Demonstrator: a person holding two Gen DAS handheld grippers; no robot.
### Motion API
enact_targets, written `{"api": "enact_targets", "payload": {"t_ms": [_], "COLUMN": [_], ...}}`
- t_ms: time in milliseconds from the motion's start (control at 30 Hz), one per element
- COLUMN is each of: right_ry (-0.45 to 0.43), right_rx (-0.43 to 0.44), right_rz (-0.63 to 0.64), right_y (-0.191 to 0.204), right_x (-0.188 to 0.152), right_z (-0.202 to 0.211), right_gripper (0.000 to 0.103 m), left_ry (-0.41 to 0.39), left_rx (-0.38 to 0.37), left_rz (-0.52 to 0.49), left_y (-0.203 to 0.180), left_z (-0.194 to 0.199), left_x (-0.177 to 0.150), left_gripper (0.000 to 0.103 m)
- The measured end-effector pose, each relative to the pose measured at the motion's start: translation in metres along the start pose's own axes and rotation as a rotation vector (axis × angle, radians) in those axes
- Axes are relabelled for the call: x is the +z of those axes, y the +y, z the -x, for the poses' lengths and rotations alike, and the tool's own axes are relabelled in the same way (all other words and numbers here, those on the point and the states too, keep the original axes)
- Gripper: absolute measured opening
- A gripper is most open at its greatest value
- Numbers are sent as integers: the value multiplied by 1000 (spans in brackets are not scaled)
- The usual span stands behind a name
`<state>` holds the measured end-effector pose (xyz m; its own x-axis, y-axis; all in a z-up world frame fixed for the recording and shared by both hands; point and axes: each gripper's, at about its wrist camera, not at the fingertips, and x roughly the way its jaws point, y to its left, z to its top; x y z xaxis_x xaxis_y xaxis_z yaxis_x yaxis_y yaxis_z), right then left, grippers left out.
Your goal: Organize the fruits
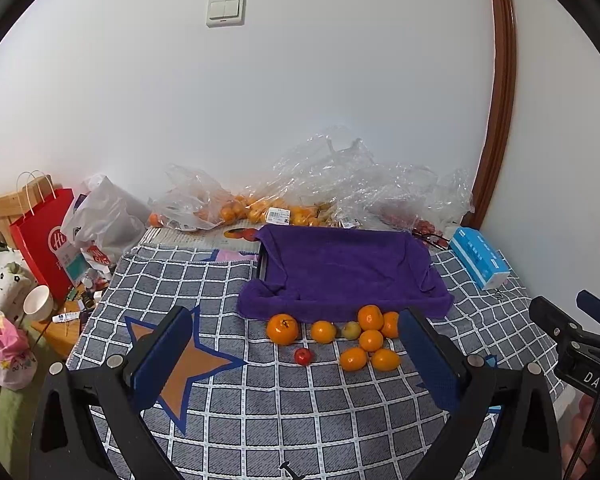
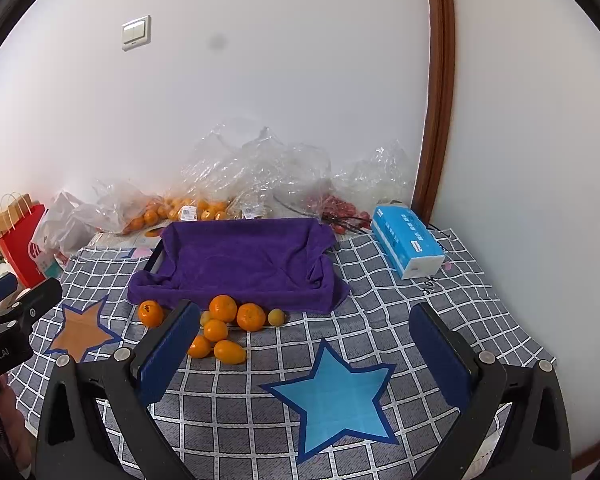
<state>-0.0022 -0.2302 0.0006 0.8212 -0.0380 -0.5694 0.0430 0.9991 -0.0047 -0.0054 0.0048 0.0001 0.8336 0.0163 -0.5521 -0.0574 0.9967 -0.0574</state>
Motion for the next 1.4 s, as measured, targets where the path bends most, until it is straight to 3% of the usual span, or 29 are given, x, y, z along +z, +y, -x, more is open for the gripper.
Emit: {"api": "enact_targets", "payload": {"t_ms": [1400], "right_ry": [-8], "right_rx": [12], "right_rz": [-7], "right_y": [1], "right_x": [-3], "right_z": [2], "right_gripper": [103], "left_ry": [1], "left_rx": [4], "left_rz": [-2], "left_y": [2], "left_z": [2], "left_x": [-2], "left_gripper": [103]}}
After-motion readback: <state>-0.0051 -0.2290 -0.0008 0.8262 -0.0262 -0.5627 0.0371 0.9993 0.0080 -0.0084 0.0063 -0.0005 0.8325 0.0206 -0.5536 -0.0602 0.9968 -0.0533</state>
